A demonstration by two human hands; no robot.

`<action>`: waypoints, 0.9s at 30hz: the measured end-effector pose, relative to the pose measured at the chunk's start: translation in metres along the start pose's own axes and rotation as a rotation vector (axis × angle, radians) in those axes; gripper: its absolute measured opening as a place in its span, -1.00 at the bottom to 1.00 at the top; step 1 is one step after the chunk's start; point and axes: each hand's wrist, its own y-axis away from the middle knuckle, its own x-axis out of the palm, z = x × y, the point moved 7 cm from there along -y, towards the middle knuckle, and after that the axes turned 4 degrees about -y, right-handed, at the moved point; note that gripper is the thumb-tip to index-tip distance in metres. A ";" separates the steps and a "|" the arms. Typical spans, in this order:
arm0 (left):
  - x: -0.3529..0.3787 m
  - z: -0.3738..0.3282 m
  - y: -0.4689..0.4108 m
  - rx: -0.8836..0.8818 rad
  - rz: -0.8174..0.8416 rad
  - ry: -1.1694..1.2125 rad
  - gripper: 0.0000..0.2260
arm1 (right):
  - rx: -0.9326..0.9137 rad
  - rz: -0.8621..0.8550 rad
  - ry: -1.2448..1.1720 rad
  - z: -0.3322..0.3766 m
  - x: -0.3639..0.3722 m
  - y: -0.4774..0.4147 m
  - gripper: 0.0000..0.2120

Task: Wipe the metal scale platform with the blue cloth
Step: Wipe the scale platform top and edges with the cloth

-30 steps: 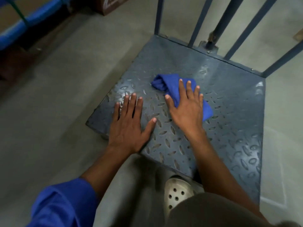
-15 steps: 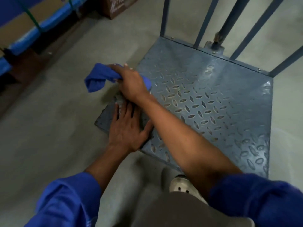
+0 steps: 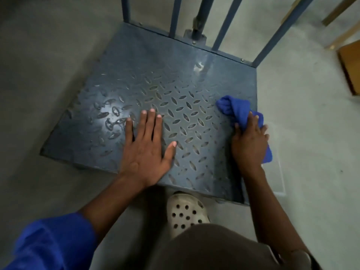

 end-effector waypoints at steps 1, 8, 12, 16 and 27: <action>0.000 -0.004 0.003 0.007 -0.002 -0.008 -0.22 | 0.000 -0.001 0.013 0.008 0.008 0.003 -0.44; 0.001 0.017 0.039 0.118 -0.033 0.050 -0.24 | -0.397 0.275 -0.204 0.189 0.068 0.066 -0.38; -0.001 0.061 0.055 0.109 0.016 0.015 -0.18 | -0.415 0.180 -0.221 0.163 0.035 0.050 -0.42; -0.003 0.087 0.065 0.072 -0.005 0.013 -0.16 | -0.151 0.128 -0.029 0.069 0.023 0.032 -0.39; -0.006 0.098 0.082 -0.049 -0.083 0.039 -0.16 | -0.636 0.335 -0.296 0.234 0.068 0.104 -0.33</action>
